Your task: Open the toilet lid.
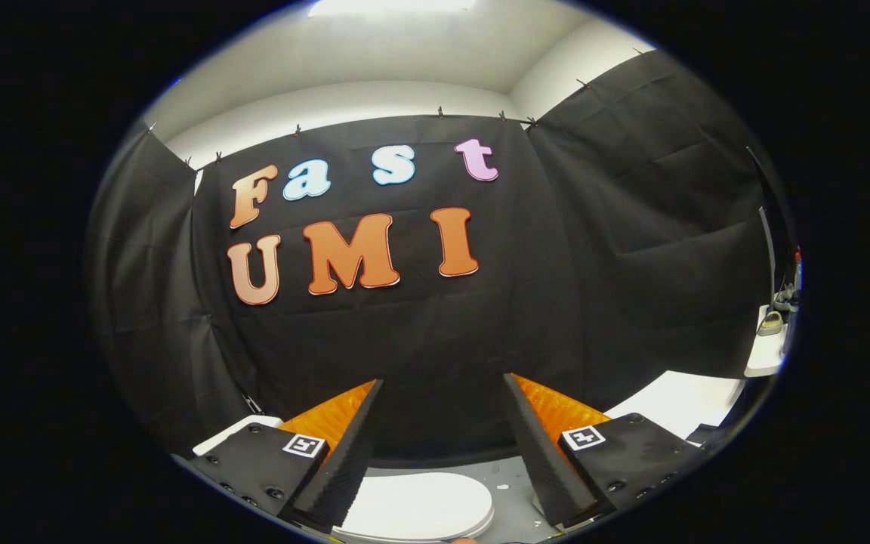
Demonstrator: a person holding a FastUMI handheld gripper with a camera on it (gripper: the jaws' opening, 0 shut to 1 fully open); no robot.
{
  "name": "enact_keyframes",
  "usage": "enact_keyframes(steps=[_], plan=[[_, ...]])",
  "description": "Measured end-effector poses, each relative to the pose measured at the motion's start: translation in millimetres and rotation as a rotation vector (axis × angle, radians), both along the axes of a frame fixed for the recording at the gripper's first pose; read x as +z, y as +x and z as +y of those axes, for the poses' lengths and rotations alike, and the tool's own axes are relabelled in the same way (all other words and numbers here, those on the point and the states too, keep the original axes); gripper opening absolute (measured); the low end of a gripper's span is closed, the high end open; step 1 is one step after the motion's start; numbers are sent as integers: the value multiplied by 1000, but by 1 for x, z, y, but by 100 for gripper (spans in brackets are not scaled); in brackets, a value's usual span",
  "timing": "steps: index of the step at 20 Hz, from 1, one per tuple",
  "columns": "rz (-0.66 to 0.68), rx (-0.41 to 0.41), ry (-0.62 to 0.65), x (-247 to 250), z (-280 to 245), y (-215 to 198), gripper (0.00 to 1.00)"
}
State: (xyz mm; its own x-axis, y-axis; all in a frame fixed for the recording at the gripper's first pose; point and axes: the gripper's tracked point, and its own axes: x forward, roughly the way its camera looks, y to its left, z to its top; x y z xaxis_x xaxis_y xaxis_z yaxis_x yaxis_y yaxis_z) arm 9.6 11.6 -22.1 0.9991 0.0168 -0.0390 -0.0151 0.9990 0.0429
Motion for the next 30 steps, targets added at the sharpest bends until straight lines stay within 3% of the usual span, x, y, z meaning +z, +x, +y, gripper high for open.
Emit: enact_keyframes(steps=[4,10,20,26,30], plan=[[15,-2,-7,-11,0,8,98],[73,24,91,-57,3,22,98],[300,3,294,-244,-11,28,99],[510,-55,424,-373,-19,5,98],[631,-69,525,-427,-14,-8,99]])
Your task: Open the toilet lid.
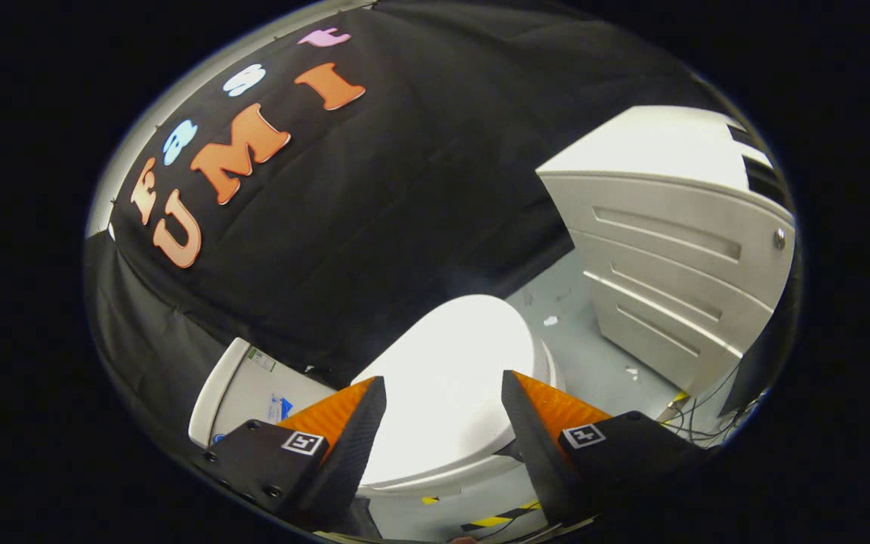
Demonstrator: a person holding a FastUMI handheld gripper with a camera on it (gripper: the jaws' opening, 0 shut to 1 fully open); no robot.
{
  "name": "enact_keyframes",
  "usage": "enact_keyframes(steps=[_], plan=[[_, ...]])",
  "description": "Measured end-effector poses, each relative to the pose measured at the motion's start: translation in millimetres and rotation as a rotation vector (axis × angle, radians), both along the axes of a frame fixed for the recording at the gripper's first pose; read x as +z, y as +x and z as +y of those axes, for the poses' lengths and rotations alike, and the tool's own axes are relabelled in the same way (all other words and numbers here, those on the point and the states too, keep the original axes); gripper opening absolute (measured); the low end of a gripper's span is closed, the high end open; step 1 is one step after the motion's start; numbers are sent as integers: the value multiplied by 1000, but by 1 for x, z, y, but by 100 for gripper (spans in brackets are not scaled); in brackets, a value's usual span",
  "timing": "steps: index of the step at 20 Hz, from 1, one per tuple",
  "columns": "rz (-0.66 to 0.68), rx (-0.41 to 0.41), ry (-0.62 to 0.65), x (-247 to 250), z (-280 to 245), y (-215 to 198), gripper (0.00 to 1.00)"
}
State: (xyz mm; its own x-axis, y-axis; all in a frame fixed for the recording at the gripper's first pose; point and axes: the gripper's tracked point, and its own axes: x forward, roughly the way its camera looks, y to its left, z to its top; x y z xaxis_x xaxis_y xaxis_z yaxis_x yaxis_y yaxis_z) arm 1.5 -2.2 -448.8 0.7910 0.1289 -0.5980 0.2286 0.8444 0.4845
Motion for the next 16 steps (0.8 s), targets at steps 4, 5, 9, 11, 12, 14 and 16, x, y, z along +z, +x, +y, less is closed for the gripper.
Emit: enact_keyframes(steps=[4,5,9,11,12,14,16], plan=[[104,-18,50,-56,-6,-19,99],[126,-23,59,-68,-9,-26,99],[197,-52,119,-107,-18,-41,99],[219,-58,138,-122,-25,-45,99],[226,-60,144,-129,-27,-47,99],[234,-63,173,-141,-31,-48,99],[221,-86,229,-152,-31,-45,99]])
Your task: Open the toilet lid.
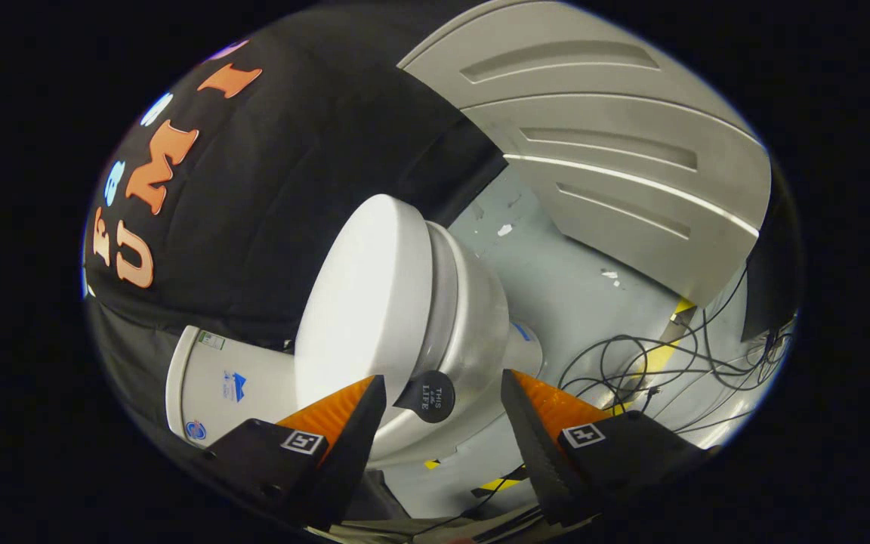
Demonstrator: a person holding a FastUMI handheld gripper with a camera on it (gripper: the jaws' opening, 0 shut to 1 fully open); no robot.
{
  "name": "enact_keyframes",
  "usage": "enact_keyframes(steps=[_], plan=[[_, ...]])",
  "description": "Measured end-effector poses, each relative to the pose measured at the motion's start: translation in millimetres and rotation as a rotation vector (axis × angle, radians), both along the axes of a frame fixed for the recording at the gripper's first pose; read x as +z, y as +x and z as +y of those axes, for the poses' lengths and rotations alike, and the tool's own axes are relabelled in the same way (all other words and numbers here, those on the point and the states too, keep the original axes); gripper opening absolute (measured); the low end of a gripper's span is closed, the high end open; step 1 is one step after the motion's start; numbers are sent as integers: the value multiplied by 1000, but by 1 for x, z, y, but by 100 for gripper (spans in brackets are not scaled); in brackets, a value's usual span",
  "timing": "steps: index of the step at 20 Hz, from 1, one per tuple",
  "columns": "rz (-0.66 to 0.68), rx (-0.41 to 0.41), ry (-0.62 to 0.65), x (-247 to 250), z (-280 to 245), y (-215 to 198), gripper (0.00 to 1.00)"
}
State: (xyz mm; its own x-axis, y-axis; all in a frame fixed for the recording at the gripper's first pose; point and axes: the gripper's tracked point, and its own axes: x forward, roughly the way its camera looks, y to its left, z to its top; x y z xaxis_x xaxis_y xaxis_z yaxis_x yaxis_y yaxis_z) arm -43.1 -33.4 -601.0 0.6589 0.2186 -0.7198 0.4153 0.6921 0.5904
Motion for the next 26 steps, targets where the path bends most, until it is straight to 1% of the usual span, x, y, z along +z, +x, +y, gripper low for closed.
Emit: enact_keyframes(steps=[1,4,8,11,13,15,16,18,19,20,21,22,23,24,26], plan=[[-7,-20,32,-3,0,2,98],[10,-21,116,-10,0,-3,97],[3,29,182,-18,13,0,86],[2,66,208,-24,21,0,86],[-11,53,223,-28,21,5,73],[-26,45,260,-28,25,7,71],[-36,33,274,-28,27,11,47],[-41,36,296,-27,27,10,46],[-51,43,320,-26,29,12,39],[-56,11,319,-24,22,11,33],[-67,30,334,-20,24,11,26],[-81,4,344,-16,24,17,18],[-65,0,333,-16,24,18,13],[-61,13,291,-14,23,18,9],[-38,45,212,-12,26,17,8]])
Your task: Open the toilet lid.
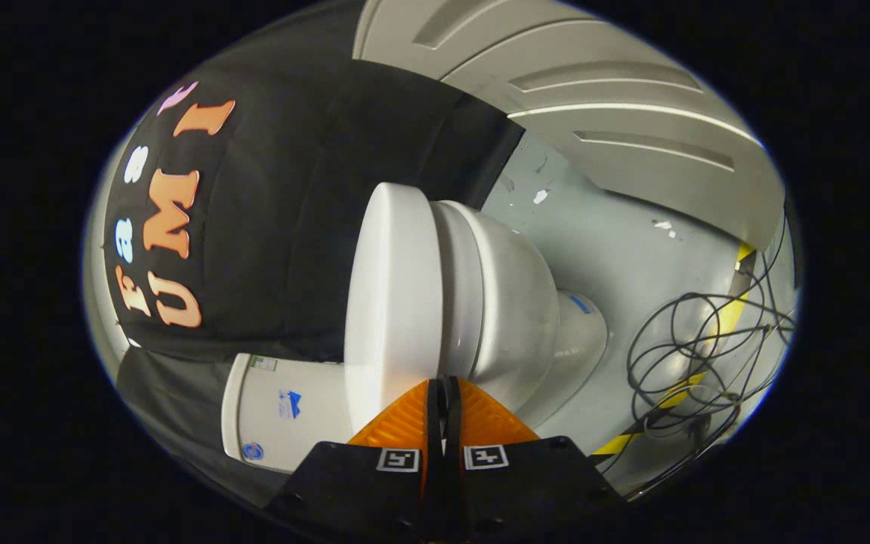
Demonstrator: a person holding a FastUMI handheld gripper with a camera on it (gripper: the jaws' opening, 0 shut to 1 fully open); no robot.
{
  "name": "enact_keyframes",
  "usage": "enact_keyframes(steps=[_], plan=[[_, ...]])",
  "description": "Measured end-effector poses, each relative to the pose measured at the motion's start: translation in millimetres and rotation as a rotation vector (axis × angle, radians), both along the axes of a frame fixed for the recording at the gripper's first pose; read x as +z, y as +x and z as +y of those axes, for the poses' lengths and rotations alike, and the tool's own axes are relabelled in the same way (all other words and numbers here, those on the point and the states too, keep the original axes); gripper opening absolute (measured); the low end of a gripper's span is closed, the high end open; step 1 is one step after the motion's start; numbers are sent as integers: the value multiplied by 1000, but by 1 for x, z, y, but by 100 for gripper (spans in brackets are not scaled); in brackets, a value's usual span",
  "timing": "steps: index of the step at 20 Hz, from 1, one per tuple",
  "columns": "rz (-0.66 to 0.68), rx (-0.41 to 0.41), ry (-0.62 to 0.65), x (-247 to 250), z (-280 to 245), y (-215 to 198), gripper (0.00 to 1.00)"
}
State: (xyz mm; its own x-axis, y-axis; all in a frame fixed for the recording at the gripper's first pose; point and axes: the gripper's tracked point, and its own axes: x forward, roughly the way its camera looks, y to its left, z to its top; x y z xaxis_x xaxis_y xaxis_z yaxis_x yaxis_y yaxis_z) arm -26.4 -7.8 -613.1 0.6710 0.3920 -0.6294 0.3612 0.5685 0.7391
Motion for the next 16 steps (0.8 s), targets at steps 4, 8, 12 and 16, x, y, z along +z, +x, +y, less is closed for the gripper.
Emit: enact_keyframes(steps=[4,8,12,16], plan=[[-42,-7,9,29,6,6,8],[-95,-5,-50,60,15,15,8],[-154,37,-99,109,37,19,8],[-178,88,-186,145,62,18,8]])
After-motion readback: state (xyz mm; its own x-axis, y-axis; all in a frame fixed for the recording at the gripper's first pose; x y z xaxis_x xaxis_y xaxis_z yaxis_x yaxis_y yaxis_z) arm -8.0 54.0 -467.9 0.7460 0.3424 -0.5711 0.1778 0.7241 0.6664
